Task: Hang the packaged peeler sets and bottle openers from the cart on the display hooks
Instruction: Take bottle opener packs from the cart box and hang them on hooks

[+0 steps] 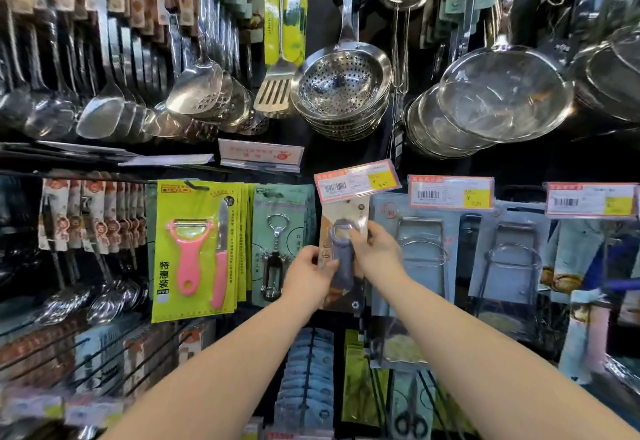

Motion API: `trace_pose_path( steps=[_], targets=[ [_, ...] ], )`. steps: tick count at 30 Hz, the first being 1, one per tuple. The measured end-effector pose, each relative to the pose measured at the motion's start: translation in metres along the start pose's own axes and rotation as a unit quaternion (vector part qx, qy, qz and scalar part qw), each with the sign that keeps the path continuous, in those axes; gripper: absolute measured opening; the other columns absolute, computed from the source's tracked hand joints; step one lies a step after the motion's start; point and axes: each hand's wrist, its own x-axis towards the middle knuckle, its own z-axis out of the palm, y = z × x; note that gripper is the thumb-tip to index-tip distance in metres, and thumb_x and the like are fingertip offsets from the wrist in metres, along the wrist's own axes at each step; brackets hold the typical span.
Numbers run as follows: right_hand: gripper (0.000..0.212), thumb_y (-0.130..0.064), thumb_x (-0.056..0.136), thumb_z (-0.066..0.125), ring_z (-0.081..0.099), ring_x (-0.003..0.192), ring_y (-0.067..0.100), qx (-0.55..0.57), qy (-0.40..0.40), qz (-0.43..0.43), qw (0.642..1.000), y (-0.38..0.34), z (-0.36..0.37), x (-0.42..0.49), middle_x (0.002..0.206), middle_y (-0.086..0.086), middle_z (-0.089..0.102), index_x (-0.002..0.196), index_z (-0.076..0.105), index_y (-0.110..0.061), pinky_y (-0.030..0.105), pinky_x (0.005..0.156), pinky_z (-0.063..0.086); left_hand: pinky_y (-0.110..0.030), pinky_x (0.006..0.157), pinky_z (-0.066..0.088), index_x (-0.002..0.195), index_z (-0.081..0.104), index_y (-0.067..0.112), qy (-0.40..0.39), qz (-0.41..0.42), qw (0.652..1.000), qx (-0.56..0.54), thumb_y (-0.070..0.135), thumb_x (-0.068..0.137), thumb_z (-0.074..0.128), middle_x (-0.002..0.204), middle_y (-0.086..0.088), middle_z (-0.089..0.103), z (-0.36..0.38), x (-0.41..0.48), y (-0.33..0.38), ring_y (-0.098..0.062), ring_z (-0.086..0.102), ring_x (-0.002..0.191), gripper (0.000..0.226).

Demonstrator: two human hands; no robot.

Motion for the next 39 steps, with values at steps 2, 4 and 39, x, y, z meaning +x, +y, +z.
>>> trace_pose_path(
  steps=[2,4,39],
  targets=[
    [0.034,-0.046,0.09,0.047,0.06,0.097,0.029,-0.005,-0.025,-0.011,1.0,0.0,-0.002,-0.002,0.105,0.007,0.068,0.116,0.058,-0.026,0.031,0.073,0.043,-0.048,0.087,0.053,0.105,0.055,0.021,-0.002,-0.006,1.0,-0.007,0.024,0.088,0.061,0.104,-0.011,0.069,-0.001,0.002,-0.001,-0.029,0.066,0.095,0.019],
    [0.036,-0.041,0.092,0.048,0.06,0.099,0.03,-0.002,-0.048,-0.025,0.999,0.0,-0.007,-0.01,0.105,0.007,0.066,0.121,0.054,-0.021,0.036,0.079,0.049,-0.045,0.089,0.052,0.121,0.051,0.022,-0.003,-0.004,1.0,0.024,0.031,0.086,0.062,0.114,-0.009,0.065,-0.004,0.002,-0.003,-0.026,0.063,0.099,0.037],
    [0.07,-0.057,0.089,0.043,0.007,0.143,0.033,-0.548,0.035,0.391,0.739,0.079,-0.324,-0.48,0.155,0.005,0.016,0.147,0.016,-0.028,0.06,0.109,0.014,-0.059,0.114,0.008,0.151,0.002,0.027,-0.456,0.455,0.662,0.383,0.075,0.081,0.035,0.16,-0.002,0.002,0.187,-0.351,0.005,-0.032,-0.004,0.146,0.09]
  ],
)
